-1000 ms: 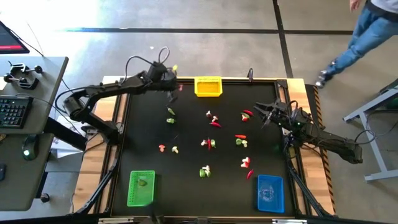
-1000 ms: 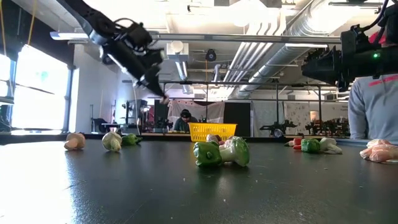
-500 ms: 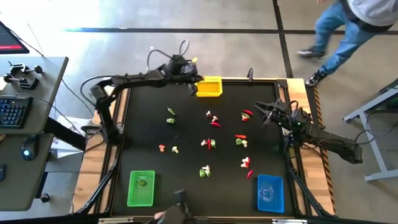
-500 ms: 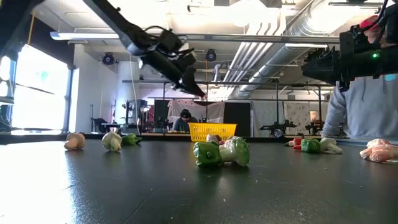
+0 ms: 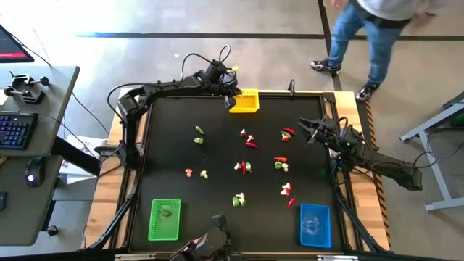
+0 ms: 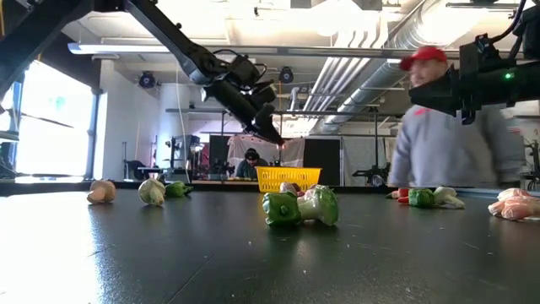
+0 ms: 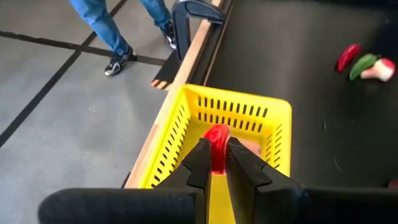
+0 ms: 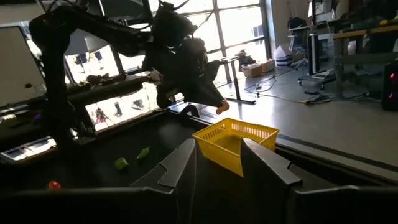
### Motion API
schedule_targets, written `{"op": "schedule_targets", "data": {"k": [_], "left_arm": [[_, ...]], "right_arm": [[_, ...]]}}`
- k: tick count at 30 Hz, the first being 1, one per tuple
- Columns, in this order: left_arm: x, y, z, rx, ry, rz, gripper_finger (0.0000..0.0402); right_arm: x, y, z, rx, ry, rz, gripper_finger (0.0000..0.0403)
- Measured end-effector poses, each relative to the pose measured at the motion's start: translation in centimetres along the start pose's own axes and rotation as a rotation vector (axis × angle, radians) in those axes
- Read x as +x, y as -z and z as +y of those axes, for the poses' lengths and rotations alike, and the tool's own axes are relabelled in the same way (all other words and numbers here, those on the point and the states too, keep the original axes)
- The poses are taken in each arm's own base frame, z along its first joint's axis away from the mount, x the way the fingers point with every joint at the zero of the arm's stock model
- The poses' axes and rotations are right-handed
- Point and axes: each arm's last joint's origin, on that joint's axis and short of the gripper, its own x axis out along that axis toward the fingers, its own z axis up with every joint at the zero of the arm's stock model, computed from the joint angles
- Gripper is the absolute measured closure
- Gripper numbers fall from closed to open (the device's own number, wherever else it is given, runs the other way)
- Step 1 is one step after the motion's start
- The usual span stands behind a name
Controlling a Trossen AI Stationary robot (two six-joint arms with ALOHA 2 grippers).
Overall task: Sort produce into baskets
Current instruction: Put the middle left red mushroom into the yellow bin, then put the top right red chili into the blue bin
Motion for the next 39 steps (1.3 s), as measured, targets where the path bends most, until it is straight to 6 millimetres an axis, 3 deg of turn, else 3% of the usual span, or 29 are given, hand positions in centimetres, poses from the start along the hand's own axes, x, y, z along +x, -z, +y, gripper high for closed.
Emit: {"op": "schedule_targets", "data": {"k": [25, 30, 39], "left_arm": [[-0.2, 2.0, 0.7, 0.063, 0.032, 0.145, 0.0383], [-0.4, 2.4, 1.0, 0.065, 0.037, 0.178, 0.036], [-0.2, 2.5, 0.4, 0.073, 0.057, 0.198, 0.0282]], "right_arm": [[0.5, 0.7, -0.1, -0.024, 0.044, 0.075, 0.0284], [0.5, 0.6, -0.1, -0.025, 0.042, 0.064, 0.0284], [0.5, 0.6, -0.1, -0.029, 0.043, 0.066, 0.0284]]}}
